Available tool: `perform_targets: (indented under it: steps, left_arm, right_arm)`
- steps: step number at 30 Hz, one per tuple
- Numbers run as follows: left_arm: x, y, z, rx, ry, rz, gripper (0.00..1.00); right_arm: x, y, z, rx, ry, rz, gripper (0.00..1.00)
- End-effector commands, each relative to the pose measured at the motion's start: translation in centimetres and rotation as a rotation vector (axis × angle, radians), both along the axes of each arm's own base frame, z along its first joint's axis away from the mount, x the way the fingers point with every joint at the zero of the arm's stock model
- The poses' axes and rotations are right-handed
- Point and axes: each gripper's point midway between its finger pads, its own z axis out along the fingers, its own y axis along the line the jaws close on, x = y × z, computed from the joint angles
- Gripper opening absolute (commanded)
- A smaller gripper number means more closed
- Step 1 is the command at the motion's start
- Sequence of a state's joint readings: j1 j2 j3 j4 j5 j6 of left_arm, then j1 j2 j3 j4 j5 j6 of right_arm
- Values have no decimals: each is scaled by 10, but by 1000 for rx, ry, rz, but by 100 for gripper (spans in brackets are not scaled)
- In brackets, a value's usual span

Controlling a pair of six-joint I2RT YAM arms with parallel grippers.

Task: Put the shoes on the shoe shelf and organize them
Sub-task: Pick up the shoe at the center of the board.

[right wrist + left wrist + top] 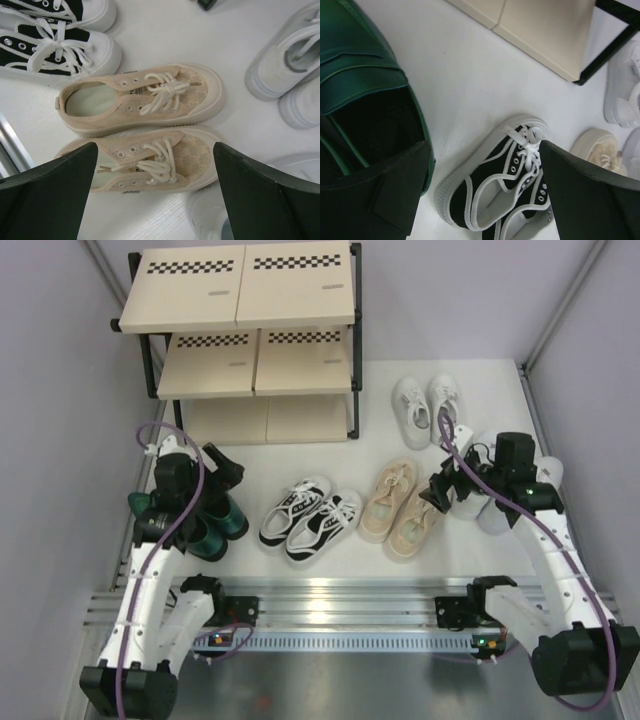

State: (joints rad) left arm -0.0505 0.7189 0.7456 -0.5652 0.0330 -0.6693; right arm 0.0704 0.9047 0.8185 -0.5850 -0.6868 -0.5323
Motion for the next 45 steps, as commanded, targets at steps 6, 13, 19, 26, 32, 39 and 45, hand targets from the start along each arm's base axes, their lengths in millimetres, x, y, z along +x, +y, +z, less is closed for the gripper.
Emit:
perform_targets:
  steps: [6, 13, 19, 26, 32, 39, 45]
  left_arm:
    - [7, 26, -22, 104, 118, 181, 84]
    - [9, 19, -68, 200, 257, 193, 76]
    - [7, 30, -104, 262, 320, 239, 63]
    - [13, 33, -119, 280, 300, 244, 30]
    - [23, 27, -100, 286, 238, 188, 0]
    - [22, 2, -18, 237, -20, 17, 0]
    - [15, -10, 0, 235, -77, -86, 0]
  right_arm:
    - [8, 9, -1, 19, -36, 62, 99]
    - [10, 3, -10, -25, -25, 44, 100]
    - [9, 1, -12, -36, -20, 45, 99]
    - [8, 2, -13, -35, -15, 46, 99]
    - [7, -1, -11, -35, -20, 35, 99]
    - [10, -8, -8, -32, -22, 7, 100]
    - [10, -9, -6, -30, -28, 1, 99]
